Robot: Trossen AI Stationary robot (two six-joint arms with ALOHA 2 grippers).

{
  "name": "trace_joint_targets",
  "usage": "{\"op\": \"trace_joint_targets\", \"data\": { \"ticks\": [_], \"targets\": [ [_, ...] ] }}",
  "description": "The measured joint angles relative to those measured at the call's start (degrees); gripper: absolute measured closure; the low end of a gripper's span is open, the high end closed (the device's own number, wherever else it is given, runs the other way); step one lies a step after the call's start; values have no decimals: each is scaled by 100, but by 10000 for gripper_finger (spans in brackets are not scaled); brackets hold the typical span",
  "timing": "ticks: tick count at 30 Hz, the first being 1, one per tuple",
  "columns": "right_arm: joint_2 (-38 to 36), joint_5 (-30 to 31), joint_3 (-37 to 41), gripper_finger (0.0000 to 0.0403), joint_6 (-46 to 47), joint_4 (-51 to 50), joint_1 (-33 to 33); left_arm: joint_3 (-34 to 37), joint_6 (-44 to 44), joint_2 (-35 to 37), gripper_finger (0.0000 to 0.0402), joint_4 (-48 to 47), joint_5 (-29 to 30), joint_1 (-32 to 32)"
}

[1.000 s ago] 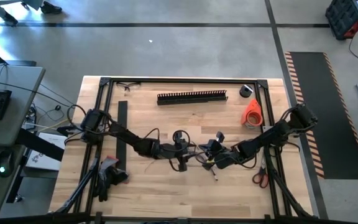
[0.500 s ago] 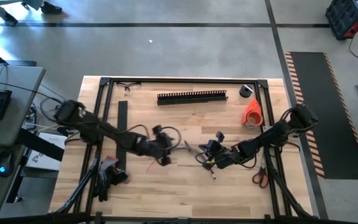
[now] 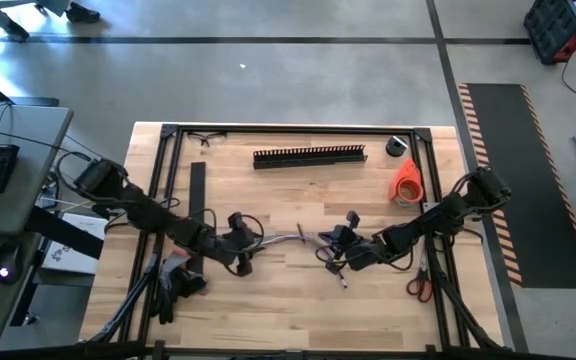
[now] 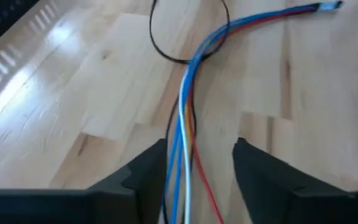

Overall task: Ziptie cables
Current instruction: Wrap the zip tie around the cable wire

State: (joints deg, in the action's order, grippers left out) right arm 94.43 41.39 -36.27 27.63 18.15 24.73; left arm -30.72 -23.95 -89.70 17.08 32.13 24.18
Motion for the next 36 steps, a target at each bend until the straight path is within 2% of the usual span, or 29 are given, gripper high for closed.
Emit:
{"op": "trace_joint_targets", "data": {
  "ticks": [5, 10, 13, 19, 23, 26, 29, 34, 36],
  "targets": [
    [0, -333, -1, 403, -84, 68, -54, 0, 18, -557, 184, 512, -185, -233],
    [0, -1193, -1, 396, -396, 46, -138, -71, -160, -990, 180, 570, -518, -360],
    [10, -1572, -1, 360, -555, 32, -203, -119, -194, -1116, 194, 629, -541, -358],
    [420, -1547, 2, 247, -605, -139, -249, -121, -324, -1203, 231, 731, -565, -340],
    [727, -1697, 0, 223, -562, -150, -264, -121, -436, -1204, 257, 726, -640, -349],
    [874, -1654, -21, 243, -458, -186, -262, -121, -483, -1208, 281, 763, -735, -353],
    [918, -1711, -36, 286, -377, -314, -297, -121, -554, -1219, 310, 866, -928, -350],
    [863, -1734, -27, 382, -1161, -441, -434, -114, -659, -1233, 357, 1024, -1128, -344],
    [844, -1782, -25, 395, -1611, -474, -528, -114, -781, -1269, 373, 1088, -1134, -342]
  ]
}}
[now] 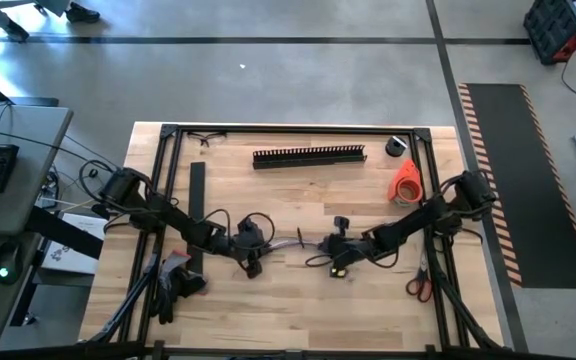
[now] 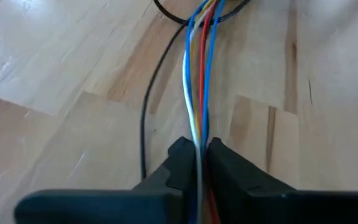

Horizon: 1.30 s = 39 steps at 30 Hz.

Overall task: Ziptie cables
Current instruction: Wrap the zip tie around the cable wire

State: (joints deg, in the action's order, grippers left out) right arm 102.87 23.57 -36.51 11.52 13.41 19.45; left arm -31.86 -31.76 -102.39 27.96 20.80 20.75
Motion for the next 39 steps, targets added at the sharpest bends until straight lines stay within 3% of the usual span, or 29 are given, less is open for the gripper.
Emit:
{"op": "trace_joint_targets", "data": {
  "ticks": [7, 14, 19, 25, 33, 36, 39],
  "targets": [
    [-6, 534, 11, 390, -1974, -88, -291, 0, -161, -344, 399, 635, 131, 9],
    [-17, -64, 11, 391, -3147, -230, -846, -27, -677, -504, 397, 1133, 212, 7],
    [-57, -621, 9, 354, -3696, -181, -1201, -303, -706, -510, 391, 876, 245, 68],
    [-324, -965, 14, 284, -3859, -408, -1484, -896, -567, -326, 353, -543, 30, 144],
    [-1560, -619, 66, 227, -3555, -1637, -1401, -1531, -170, 143, 317, -2089, -189, 156],
    [-1799, -1123, 63, 224, -2749, -1630, -1282, -1554, 129, 356, 314, -2082, 41, 200],
    [-1720, -2058, 57, 224, -2006, -1265, -1151, -1552, 403, 484, 314, -2125, 286, 229]
  ]
}}
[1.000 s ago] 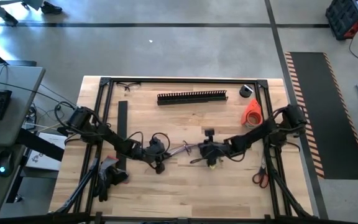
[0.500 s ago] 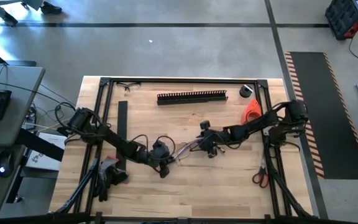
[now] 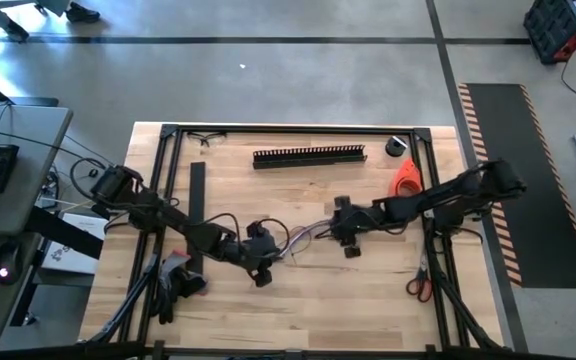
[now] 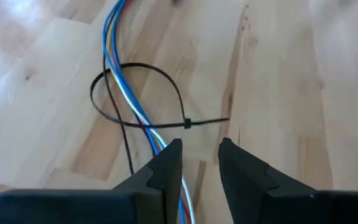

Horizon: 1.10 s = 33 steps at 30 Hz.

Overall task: Ziptie cables
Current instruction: Wrap the zip tie around the cable wire

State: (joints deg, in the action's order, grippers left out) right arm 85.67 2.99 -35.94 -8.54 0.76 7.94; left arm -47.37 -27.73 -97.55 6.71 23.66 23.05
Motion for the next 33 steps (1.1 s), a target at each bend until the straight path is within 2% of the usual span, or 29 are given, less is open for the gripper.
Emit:
{"op": "trace_joint_targets", "data": {
  "ticks": [3, 7, 10, 14, 19, 24, 29, 31, 33],
  "targets": [
    [400, -591, 12, 224, 243, 709, 241, 4, 187, 34, 315, 26, -156, -44],
    [1082, -510, -2, 224, 310, 1941, 598, 154, 182, 36, 325, 102, -258, -128],
    [1520, 186, -232, 224, 298, 2315, 868, 407, 64, 36, 333, 332, -150, -140],
    [2046, 1403, -693, 224, 224, 2225, 1086, 702, -107, -1, 341, 429, 140, -140],
    [2493, 1760, -1273, 239, 220, 1873, 1058, 978, -352, -57, 344, 947, 423, -122],
    [2662, 1901, -1658, 283, 230, 1339, 888, 1021, -47, -55, 344, 1462, 438, -113],
    [2676, 1909, -1673, 355, 320, 1249, 803, 1021, 566, -55, 344, 1748, 480, -107],
    [2645, 1910, -1620, 388, 456, 1167, 805, 1019, 871, -55, 344, 1815, 612, -107],
    [2591, 1950, -1530, 396, 661, 1221, 824, 1021, 1252, -59, 344, 1843, 881, -107]
  ]
}}
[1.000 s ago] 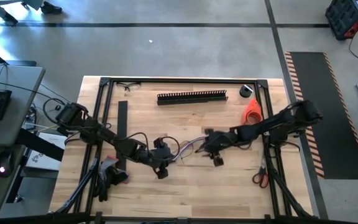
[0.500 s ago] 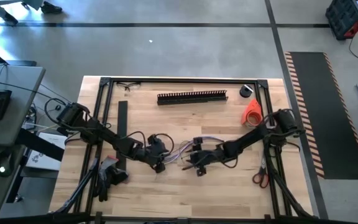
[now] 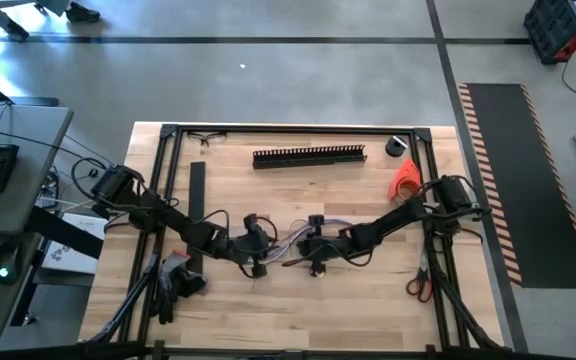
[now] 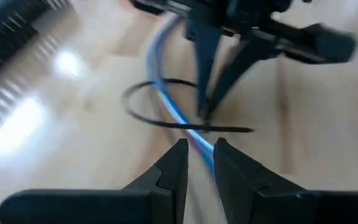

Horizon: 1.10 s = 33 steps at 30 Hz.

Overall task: Ziptie cables
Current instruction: Wrap the zip tie around the cable wire

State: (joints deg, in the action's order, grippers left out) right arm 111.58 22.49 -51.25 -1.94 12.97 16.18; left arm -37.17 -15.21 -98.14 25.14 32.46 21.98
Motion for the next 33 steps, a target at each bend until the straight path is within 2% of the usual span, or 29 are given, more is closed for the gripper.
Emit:
{"op": "trace_joint_targets", "data": {
  "ticks": [3, 6, 10, 15, 21, 27, 33],
  "targets": [
    [-177, 66, 271, 400, 405, 198, 7, -7, 578, -1, 342, 232, 414, -33],
    [-604, 71, 876, 402, 765, 1167, 7, -5, 1145, -1, 332, 433, 387, -189],
    [-1234, -359, 1933, 403, 1115, 2890, -114, -1, 1695, -1, 311, 602, -7, -569],
    [-1373, -718, 2783, 403, 1484, 4422, -296, -15, 2715, -65, 285, 1358, -1091, -1265],
    [-1342, -794, 2820, 403, 2096, 4550, -369, -63, 3458, -465, 275, 2302, -2462, -1904],
    [-1343, -701, 2818, 403, 2006, 4684, -131, -349, 3542, -782, 275, 2454, -3192, -2120],
    [-1196, -667, 2925, 403, 1841, 4932, 134, -791, 3540, -1285, 275, 2449, -3866, -2082]
  ]
}}
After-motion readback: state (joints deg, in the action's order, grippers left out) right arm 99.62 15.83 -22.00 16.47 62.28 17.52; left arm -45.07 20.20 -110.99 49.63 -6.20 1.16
